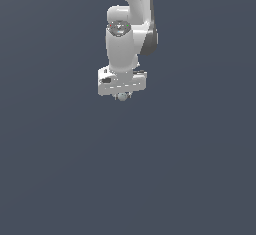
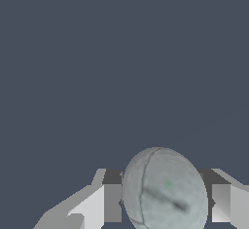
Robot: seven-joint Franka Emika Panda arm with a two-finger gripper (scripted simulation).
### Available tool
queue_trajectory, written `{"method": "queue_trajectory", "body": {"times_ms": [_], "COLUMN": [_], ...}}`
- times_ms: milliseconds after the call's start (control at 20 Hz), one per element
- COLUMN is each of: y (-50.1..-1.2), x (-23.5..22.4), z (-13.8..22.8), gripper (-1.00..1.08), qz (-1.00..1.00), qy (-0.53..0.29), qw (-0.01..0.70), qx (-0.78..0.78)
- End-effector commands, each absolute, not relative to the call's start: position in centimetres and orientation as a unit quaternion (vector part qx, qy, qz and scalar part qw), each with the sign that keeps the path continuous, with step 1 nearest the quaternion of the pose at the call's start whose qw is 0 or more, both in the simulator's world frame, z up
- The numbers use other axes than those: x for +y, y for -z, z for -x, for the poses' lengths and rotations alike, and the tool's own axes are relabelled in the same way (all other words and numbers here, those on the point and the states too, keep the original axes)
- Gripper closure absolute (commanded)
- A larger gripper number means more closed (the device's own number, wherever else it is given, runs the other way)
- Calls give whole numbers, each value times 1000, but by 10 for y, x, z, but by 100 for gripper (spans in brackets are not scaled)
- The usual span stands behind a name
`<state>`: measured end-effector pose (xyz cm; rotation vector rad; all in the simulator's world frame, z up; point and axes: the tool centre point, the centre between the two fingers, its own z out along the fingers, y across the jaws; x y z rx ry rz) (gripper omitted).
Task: Pick up the object and move it to a goal position.
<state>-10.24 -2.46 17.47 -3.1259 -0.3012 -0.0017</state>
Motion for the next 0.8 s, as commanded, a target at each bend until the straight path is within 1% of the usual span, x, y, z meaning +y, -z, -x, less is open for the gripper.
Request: {"method": "queue_trajectory", "body": {"times_ms": [0,400,750], "y": [-195,-239,-250], "x": [-36,-62,-69], "z": [105,107,106], "gripper": [108,108,108], "qz": [995,995,995], "qy": [0,0,0], "qw": [1,1,0], "qx": [-96,-96,-96]}}
